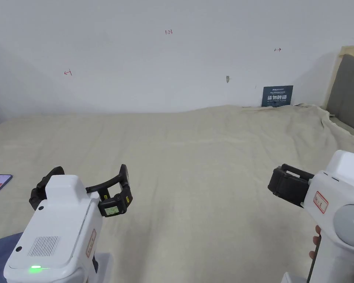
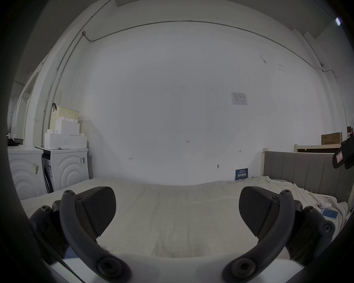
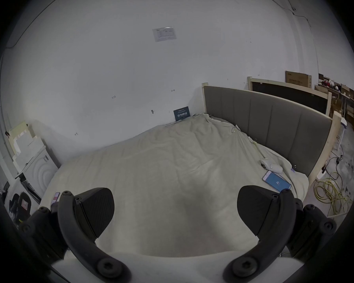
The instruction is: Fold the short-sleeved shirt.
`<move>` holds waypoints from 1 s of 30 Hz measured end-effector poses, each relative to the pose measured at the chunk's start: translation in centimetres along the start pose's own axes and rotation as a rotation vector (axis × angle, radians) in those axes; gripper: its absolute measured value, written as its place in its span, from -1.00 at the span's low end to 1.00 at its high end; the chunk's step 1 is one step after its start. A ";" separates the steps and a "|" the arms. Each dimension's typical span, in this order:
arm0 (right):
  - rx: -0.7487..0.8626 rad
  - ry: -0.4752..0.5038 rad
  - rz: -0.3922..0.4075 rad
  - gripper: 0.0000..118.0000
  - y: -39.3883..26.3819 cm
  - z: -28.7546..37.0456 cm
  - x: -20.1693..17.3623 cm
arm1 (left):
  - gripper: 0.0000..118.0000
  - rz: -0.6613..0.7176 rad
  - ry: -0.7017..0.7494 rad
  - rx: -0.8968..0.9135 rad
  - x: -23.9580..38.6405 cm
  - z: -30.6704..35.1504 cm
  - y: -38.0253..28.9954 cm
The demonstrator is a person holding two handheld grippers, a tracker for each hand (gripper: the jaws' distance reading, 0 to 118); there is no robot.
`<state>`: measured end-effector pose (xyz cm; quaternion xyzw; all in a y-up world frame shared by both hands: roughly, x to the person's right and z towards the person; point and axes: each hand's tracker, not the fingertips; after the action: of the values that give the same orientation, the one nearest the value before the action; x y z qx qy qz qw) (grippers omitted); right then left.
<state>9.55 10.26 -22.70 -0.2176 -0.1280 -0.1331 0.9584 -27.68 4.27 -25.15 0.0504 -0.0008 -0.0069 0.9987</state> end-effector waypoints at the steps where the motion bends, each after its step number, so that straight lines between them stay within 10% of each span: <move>1: 0.013 -0.001 0.004 0.99 -0.1 0.0 0.0 | 1.00 0.000 -0.002 -0.001 0.0 0.0 0.0; 13: 0.034 0.015 0.056 0.98 -0.1 -0.5 -0.1 | 1.00 0.002 -0.001 0.000 -0.1 0.2 0.0; 21: 0.368 0.180 0.153 0.98 -1.7 -0.1 0.8 | 1.00 -0.003 -0.001 0.010 -0.1 0.2 0.1; 30: 0.495 0.144 0.213 1.00 -2.9 -1.0 1.1 | 1.00 0.006 0.002 0.015 0.0 0.3 0.3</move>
<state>9.81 7.04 -22.13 0.0208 -0.0645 -0.0114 0.9976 -27.66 4.51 -24.78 0.0580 0.0002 -0.0038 0.9983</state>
